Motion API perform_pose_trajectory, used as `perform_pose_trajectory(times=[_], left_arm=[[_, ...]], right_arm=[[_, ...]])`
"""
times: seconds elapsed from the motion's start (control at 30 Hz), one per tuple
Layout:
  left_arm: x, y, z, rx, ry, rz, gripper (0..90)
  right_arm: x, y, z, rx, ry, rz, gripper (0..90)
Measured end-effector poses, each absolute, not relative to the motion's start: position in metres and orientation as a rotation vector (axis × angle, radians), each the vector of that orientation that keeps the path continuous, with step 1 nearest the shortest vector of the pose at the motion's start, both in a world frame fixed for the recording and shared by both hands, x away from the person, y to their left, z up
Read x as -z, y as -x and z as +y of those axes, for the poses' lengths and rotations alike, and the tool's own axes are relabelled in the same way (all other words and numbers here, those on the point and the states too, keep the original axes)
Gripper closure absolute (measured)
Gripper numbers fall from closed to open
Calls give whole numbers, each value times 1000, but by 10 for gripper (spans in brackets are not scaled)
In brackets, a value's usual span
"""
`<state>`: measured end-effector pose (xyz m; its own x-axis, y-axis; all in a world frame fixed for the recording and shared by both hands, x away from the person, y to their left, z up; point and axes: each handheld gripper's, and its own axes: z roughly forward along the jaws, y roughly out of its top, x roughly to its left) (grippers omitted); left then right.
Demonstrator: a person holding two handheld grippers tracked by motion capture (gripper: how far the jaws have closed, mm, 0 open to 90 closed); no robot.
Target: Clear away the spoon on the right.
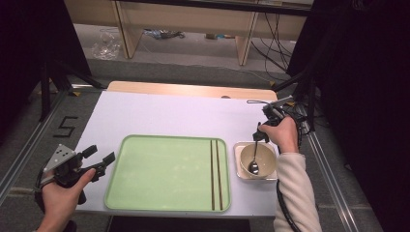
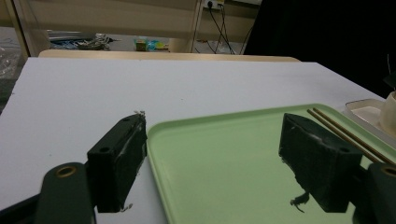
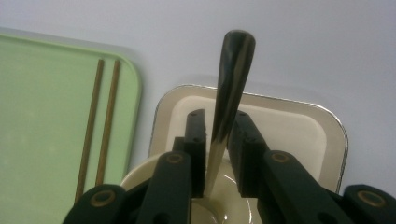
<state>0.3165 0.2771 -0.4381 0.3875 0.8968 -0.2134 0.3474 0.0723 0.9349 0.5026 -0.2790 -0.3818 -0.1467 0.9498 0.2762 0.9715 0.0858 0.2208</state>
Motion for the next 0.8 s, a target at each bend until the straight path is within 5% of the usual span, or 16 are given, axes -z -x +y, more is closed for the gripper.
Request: perform_pose_trajectory(times=[0.8], left_arm=[[438, -317, 277, -599, -1501, 1170, 231]], right_arm=[[387, -505, -274, 513, 2060, -2219, 900]])
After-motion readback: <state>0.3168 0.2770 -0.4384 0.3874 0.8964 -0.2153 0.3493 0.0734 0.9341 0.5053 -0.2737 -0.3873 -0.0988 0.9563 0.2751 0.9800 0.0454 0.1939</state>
